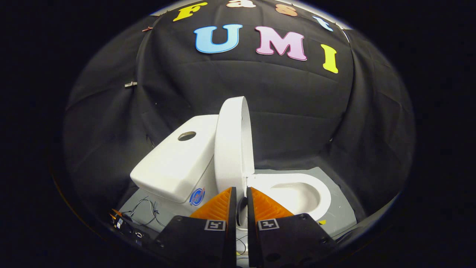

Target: Open the toilet lid.

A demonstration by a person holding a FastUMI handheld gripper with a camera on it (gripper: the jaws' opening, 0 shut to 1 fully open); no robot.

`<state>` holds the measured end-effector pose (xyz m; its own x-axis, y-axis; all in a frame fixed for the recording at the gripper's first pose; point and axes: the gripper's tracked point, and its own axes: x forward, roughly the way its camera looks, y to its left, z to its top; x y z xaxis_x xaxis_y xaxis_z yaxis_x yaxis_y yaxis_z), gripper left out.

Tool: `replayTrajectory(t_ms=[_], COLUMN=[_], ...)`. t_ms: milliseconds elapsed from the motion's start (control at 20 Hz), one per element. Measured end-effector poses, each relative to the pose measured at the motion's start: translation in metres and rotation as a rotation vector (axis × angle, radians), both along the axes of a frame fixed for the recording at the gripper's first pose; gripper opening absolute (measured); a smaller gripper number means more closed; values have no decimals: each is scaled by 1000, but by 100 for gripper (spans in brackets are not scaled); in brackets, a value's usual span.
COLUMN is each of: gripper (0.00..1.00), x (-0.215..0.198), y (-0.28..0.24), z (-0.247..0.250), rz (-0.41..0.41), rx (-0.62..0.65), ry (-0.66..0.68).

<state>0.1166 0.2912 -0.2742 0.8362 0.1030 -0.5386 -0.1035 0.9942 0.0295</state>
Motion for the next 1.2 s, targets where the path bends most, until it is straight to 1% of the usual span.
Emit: replayTrajectory(t_ms=[150,400,500,650,1050,1100,1150,1200], gripper=[20,20,20,20,21,25,26,41], x=[0,-3,-3,-3,-4,-4,-5,-6], y=[17,36,38,38,37,38,41,45], z=[-1,-3,-3,-3,-1,-1,1,-1], rz=[25,47,40,35,28,30,44,62], rx=[-12,-71,-101,-113,-110,-112,-103,-105], ry=[0,-14,-24,-33,-31,-31,-34,-27])
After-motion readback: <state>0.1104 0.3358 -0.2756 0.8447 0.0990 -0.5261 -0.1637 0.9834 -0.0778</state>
